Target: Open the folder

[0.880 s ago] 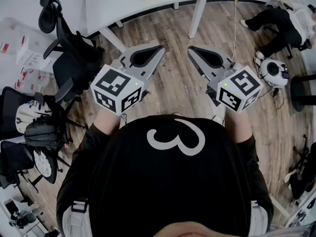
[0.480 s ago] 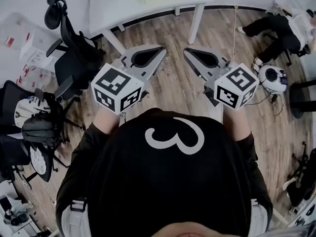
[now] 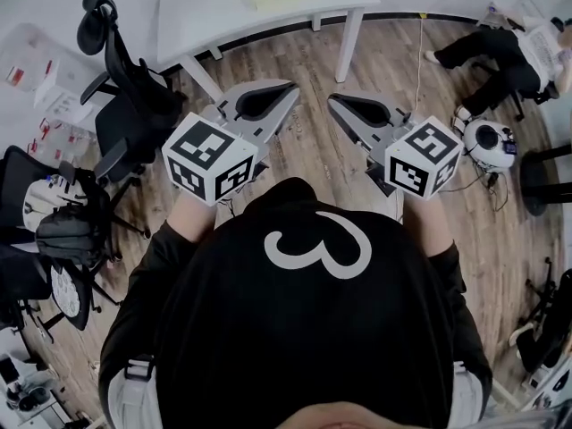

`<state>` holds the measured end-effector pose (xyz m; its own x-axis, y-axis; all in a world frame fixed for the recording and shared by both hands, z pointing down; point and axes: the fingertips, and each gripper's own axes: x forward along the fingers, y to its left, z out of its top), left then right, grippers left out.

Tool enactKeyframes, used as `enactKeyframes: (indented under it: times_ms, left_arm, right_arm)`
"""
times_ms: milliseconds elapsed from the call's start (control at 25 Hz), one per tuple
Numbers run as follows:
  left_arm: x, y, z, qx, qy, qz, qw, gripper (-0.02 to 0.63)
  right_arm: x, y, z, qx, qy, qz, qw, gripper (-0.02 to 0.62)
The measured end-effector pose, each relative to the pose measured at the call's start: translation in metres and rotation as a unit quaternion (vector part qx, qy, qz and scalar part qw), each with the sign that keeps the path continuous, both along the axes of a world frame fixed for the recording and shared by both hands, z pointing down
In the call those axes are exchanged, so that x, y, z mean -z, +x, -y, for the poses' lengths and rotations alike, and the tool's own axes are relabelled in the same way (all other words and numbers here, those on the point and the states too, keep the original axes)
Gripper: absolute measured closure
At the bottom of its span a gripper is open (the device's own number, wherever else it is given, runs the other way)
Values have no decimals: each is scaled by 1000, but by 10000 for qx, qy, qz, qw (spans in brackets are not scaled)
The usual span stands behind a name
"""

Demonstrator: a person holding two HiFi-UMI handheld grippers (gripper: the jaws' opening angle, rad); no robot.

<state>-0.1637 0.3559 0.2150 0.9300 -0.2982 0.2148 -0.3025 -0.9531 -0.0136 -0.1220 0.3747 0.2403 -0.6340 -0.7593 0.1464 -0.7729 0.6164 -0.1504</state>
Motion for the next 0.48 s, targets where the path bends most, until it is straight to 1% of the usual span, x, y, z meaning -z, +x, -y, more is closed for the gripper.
enactKeyframes:
  times_ms: [80, 240, 480]
  left_arm:
    - [-4, 9, 3, -112, 5, 34, 9999, 589]
    - [-6, 31, 9, -507, -177, -98, 9985, 589]
    - [-25, 60, 46, -672, -279, 3, 9973, 589]
  right_arm:
    - [-6, 9, 3, -72, -77, 16, 9999, 571]
    - [-13, 28, 16, -278, -178, 95, 9994, 571]
    - [-31, 57, 47, -506, -415, 102, 9978, 571]
